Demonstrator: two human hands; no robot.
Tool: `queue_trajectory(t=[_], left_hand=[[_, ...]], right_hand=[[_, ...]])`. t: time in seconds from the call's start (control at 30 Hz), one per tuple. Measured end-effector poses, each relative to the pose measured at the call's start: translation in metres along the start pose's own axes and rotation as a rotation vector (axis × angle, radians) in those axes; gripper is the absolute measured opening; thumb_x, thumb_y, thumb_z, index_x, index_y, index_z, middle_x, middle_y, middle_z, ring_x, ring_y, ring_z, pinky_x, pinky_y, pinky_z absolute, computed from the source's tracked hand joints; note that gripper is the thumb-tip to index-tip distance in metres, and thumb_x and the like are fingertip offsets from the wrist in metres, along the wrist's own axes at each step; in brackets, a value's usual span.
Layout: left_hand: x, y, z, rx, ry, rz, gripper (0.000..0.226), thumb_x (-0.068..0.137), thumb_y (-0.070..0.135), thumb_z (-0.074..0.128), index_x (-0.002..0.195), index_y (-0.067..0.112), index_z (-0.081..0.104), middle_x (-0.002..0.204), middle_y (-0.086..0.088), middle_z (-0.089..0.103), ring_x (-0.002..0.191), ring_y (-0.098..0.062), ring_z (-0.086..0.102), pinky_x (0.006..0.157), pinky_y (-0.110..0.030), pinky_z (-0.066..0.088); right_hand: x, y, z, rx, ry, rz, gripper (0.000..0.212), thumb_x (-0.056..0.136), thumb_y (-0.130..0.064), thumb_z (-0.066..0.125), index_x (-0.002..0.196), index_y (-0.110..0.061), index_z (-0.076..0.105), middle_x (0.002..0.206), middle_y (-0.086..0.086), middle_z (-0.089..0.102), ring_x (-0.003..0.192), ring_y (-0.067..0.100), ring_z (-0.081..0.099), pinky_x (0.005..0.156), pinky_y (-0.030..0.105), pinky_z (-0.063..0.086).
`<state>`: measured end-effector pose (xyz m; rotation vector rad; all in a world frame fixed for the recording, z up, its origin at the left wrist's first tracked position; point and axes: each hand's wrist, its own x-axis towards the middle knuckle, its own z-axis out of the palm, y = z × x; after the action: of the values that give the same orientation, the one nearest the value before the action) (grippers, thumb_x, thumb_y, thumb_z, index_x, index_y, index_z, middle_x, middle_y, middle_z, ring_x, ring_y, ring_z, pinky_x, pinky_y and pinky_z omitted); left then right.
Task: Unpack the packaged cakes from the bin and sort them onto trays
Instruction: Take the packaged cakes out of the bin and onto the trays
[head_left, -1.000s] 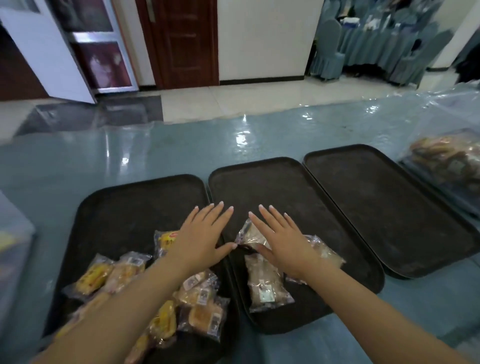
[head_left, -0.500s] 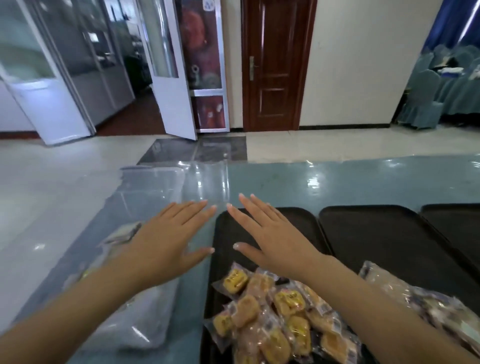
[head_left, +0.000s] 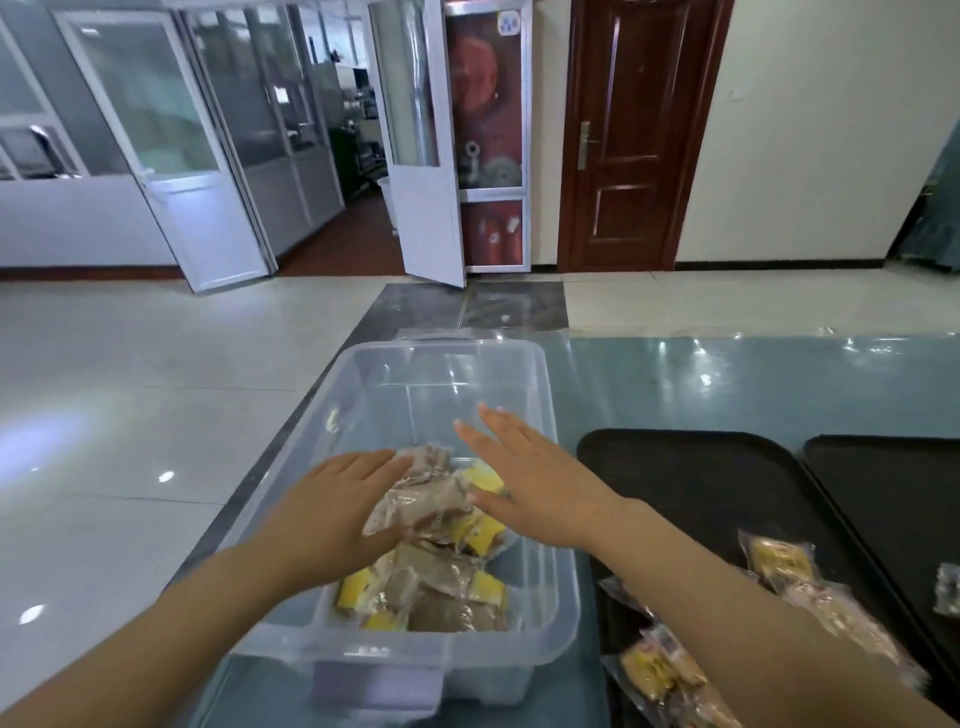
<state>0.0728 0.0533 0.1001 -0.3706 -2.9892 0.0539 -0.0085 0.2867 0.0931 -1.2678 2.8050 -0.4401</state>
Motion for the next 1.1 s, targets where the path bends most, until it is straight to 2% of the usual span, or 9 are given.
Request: queue_trajectory(t=[0.1,0.17,0.27,0.4,0.57,0.7,0.87,0.97,1.1], left_hand=[[0.008,-0.020,0.016,-0.026,-0.107,-0.027,0.073,0.087,0.061,0.049,0.148,0.027,0.027,0.152,0.008,0.032,0.136,-0.015,0.036,0.109,-0.031,0.030],[0.017,-0.031,0.026,-0.028,-0.228,-0.061,0.077,0.089,0.059,0.049,0.151,0.027,0.016,0.156,0.007,0.021,0.141,-0.014,0.024,0.112,-0.030,0.022],[0.037,-0.044,0.044,-0.049,-0.329,-0.068,0.080,0.089,0.056,0.052,0.152,0.023,0.015,0.157,0.001,0.021,0.140,-0.020,0.026,0.112,-0.035,0.026],[0.073,-0.058,0.071,-0.046,-0.426,-0.109,0.080,0.087,0.054,0.057,0.150,0.023,0.018,0.152,-0.003,0.028,0.134,-0.026,0.034,0.105,-0.040,0.035],[0.115,-0.063,0.109,-0.101,-0.520,-0.131,0.083,0.083,0.056,0.061,0.150,0.029,0.021,0.151,-0.005,0.030,0.134,-0.028,0.034,0.107,-0.041,0.034],[0.142,-0.066,0.138,-0.090,-0.587,-0.104,0.096,0.077,0.063,0.064,0.152,0.029,0.014,0.158,-0.007,0.013,0.143,-0.031,0.015,0.114,-0.046,0.023],[0.169,-0.086,0.167,-0.071,-0.682,-0.125,0.116,0.063,0.067,0.074,0.149,0.043,-0.001,0.160,-0.006,-0.008,0.145,-0.035,-0.002,0.115,-0.053,0.016],[0.181,-0.088,0.173,-0.086,-0.749,-0.112,0.131,0.046,0.075,0.076,0.147,0.050,-0.004,0.159,-0.002,-0.016,0.145,-0.037,-0.006,0.114,-0.056,0.016],[0.195,-0.086,0.184,-0.012,-0.844,-0.106,0.138,0.032,0.087,0.068,0.143,0.056,-0.009,0.156,0.003,-0.024,0.144,-0.039,-0.003,0.111,-0.059,0.020]], right_hand=[[0.022,-0.005,0.014,-0.018,-0.060,0.067,0.069,0.100,-0.043,0.041,0.153,-0.029,-0.001,0.161,0.004,-0.009,0.147,0.022,-0.006,0.119,0.038,0.007],[0.035,-0.003,0.023,-0.058,-0.114,0.115,0.071,0.099,-0.045,0.041,0.153,-0.028,-0.002,0.161,0.007,-0.009,0.148,0.024,-0.004,0.119,0.041,0.009],[0.054,0.008,0.032,-0.151,-0.188,0.171,0.077,0.097,-0.051,0.042,0.153,-0.027,-0.006,0.161,0.008,-0.009,0.147,0.027,-0.003,0.119,0.043,0.009],[0.077,0.023,0.034,-0.167,-0.216,0.244,0.077,0.097,-0.048,0.043,0.153,-0.025,-0.006,0.160,0.010,-0.008,0.147,0.029,-0.001,0.118,0.043,0.011],[0.090,0.035,0.049,-0.286,-0.244,0.302,0.073,0.099,-0.048,0.038,0.153,-0.024,-0.005,0.161,0.010,-0.006,0.147,0.031,0.002,0.115,0.049,0.016],[0.089,0.034,0.065,-0.425,-0.261,0.273,0.066,0.101,-0.033,0.037,0.153,-0.018,0.000,0.160,0.016,-0.005,0.146,0.035,-0.001,0.114,0.052,0.012],[0.095,0.039,0.064,-0.274,-0.244,0.310,0.065,0.101,-0.037,0.034,0.153,-0.021,-0.002,0.160,0.013,-0.007,0.147,0.032,-0.003,0.117,0.050,0.010],[0.096,0.041,0.066,-0.231,-0.225,0.318,0.065,0.101,-0.042,0.032,0.153,-0.022,-0.001,0.160,0.013,-0.005,0.147,0.032,-0.001,0.117,0.050,0.012],[0.097,0.042,0.069,-0.205,-0.213,0.313,0.066,0.100,-0.041,0.035,0.153,-0.022,0.000,0.160,0.013,-0.002,0.147,0.032,0.002,0.117,0.050,0.015]])
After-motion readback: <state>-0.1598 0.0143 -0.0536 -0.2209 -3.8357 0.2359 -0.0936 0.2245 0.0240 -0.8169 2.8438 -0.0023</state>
